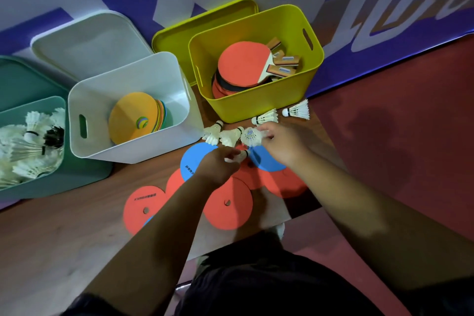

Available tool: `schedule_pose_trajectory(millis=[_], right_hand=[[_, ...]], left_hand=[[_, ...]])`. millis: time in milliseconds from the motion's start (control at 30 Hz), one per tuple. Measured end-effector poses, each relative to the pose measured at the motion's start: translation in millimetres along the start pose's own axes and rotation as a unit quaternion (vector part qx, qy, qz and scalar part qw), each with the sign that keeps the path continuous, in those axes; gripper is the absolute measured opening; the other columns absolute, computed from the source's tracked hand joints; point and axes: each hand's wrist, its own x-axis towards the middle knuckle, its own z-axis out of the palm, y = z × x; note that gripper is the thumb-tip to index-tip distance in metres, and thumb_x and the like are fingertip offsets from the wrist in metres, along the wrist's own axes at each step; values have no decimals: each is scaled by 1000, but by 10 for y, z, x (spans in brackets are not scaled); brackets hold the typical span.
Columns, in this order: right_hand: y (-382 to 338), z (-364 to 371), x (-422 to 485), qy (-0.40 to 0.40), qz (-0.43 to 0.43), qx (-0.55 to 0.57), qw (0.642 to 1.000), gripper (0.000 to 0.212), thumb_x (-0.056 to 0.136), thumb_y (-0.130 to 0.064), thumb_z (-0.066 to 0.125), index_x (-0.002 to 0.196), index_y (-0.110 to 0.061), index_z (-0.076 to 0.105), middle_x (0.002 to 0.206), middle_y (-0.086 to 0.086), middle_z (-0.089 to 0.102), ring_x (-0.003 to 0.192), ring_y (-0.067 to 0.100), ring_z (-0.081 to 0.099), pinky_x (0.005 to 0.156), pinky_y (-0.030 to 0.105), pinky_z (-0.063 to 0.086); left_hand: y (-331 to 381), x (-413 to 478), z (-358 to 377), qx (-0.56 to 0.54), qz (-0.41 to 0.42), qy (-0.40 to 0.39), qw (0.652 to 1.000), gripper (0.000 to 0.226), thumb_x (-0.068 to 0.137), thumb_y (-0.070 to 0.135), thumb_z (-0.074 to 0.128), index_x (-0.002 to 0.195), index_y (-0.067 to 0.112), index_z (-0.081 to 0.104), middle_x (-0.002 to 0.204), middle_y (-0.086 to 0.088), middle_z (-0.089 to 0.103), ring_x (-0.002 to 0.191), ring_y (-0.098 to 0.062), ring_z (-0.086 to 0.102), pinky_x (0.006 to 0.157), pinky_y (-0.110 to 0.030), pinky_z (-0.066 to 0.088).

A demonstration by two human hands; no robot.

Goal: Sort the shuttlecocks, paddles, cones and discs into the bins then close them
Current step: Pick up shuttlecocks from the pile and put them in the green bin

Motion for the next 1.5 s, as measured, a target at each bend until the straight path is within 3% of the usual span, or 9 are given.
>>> schedule_pose_trajectory(millis=[67,267,400,533,767,900,1067,1200,1500], right_hand=[[-79,81,69,-38,-4,-47,998,43,95,-24,59,136,-36,67,127,2,72,83,19,66,77,26,48],[-181,361,127,-102,22,-195,975,50,100,-29,57,150,-24,52,144,9,62,131,36,57,99,37,51],[-184,412,172,-64,30,-202,977,47,100,-24,54,147,-25,54,120,15,72,108,36,69,83,36,54],[-237,419,236,5,28,-243,970,27,100,-16,51,117,-18,72,107,15,75,99,36,72,77,34,53],[-595,457,120,38,20,-244,969,22,96,-20,54,93,-16,76,91,8,75,89,34,71,71,34,54],[-975,585,-165,38,-37,-248,967,28,90,-37,54,75,-19,69,69,1,68,71,28,66,63,37,58],[-1501,849,-374,13,-57,-204,977,14,84,-44,65,88,-31,69,85,-8,70,84,24,65,78,37,59],[-1954,1123,-484,-21,-121,-169,978,3,82,-35,69,84,-34,67,87,-9,71,80,19,68,76,41,60],[-2981,1930,-637,-83,-268,-97,955,31,92,-15,65,112,-38,62,90,-9,65,66,12,71,75,36,58]], left_hand=[[-24,-29,19,23,4,13,1000,38,89,22,74,127,23,75,120,0,75,114,-19,67,97,-28,49],[-126,-159,-38,9,-24,32,999,42,89,21,75,131,24,73,130,4,72,120,-15,64,94,-19,41],[-238,-312,-202,-15,-20,42,999,37,91,21,76,128,21,75,124,8,73,118,-9,65,94,-16,43],[-354,-482,-356,-85,-38,60,994,19,92,33,78,111,30,76,100,26,71,97,12,64,77,-4,42],[-510,-785,-712,-148,-28,93,984,41,71,69,69,100,41,77,92,26,75,77,5,67,74,-24,53],[-725,-949,-967,-188,-31,131,973,30,77,51,74,103,36,79,86,19,76,70,9,65,74,-31,53],[-1056,-1125,-1330,-212,-42,193,957,18,92,17,73,107,24,79,84,11,74,64,0,65,68,-33,56],[-1353,-1312,-1627,-241,-53,268,931,12,87,23,77,99,25,78,80,10,75,69,-7,67,64,-30,54],[-2153,-1760,-2279,-279,-79,390,874,35,77,35,80,108,34,63,81,4,69,72,-16,67,69,-38,55]])
